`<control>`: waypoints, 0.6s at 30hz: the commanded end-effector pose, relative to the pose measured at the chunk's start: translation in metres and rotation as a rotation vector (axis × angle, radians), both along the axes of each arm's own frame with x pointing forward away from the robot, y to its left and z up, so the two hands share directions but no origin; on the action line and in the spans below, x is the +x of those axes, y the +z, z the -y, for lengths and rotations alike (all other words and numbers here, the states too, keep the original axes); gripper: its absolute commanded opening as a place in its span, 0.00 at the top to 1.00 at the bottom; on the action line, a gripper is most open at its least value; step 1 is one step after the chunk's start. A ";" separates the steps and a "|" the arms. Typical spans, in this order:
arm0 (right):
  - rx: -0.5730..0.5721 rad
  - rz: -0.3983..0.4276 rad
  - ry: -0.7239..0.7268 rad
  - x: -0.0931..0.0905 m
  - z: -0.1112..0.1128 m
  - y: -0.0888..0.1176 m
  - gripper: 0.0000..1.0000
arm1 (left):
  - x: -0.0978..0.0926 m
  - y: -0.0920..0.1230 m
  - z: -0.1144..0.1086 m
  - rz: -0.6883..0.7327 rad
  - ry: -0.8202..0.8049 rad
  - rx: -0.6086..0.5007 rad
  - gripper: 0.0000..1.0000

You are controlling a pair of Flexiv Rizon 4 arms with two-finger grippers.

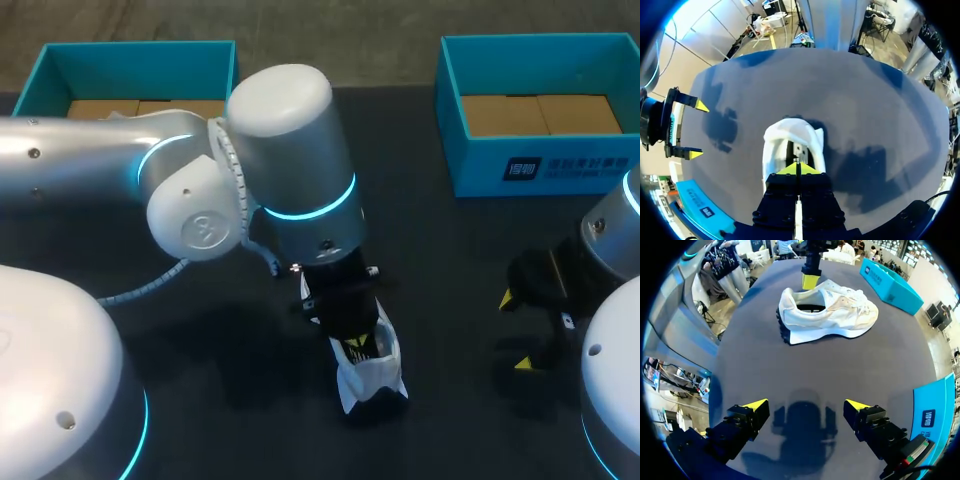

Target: Take the shoe out of the shoebox, open the shoe tongue, remove and reinsert the insole, then place the shoe into the shoebox

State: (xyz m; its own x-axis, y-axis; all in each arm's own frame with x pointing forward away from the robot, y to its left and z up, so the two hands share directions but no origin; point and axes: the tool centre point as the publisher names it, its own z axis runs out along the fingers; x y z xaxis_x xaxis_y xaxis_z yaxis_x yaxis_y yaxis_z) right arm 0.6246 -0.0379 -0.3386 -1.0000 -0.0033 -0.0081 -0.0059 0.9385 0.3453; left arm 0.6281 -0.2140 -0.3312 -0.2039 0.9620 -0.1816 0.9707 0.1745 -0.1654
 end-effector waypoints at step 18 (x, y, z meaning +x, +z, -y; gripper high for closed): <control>-0.005 0.003 -0.003 -0.002 -0.001 0.000 0.00 | 0.013 -0.019 0.013 -0.011 0.019 0.052 0.00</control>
State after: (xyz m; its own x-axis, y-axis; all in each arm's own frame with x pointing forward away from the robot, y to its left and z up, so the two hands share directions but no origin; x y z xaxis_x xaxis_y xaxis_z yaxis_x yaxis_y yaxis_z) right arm 0.6246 -0.0380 -0.3387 -1.0000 -0.0032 -0.0081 -0.0058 0.9385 0.3453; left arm 0.6385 -0.2227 -0.3487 -0.2258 0.9643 -0.1386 0.9654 0.2025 -0.1643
